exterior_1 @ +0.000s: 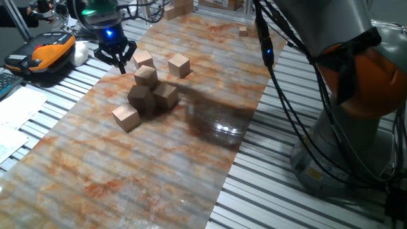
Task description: Stack the blocks into a pyramid shape
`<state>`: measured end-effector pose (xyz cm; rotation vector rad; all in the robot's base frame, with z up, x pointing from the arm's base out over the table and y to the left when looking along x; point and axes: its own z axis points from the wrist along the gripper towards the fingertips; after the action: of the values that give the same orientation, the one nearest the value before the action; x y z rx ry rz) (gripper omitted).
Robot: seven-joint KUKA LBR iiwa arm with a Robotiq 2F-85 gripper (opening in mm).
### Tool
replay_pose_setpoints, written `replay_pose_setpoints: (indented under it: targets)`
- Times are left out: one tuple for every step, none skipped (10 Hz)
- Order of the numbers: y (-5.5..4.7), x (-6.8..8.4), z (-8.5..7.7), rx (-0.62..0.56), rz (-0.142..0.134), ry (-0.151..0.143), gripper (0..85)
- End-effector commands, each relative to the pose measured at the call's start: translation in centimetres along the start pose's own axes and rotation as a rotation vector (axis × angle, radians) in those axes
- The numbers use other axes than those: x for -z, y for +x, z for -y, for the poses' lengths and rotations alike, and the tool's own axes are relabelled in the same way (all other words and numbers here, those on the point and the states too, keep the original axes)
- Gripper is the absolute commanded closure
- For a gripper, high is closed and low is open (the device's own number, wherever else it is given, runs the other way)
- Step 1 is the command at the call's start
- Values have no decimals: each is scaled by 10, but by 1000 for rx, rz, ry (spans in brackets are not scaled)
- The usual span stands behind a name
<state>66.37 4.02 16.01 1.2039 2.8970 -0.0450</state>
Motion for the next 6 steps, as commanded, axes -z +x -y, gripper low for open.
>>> replay_pose_setpoints:
  targets:
    - [0,0,0,-4,16,0,850]
    - [-1,0,-1,-15,27,8,850]
    - [-1,1,-3,-15,27,20,850]
    - [0,2,-5,-12,26,26,850]
    - [0,1,-5,-3,17,20,850]
    - [0,1,-5,-2,17,17,850]
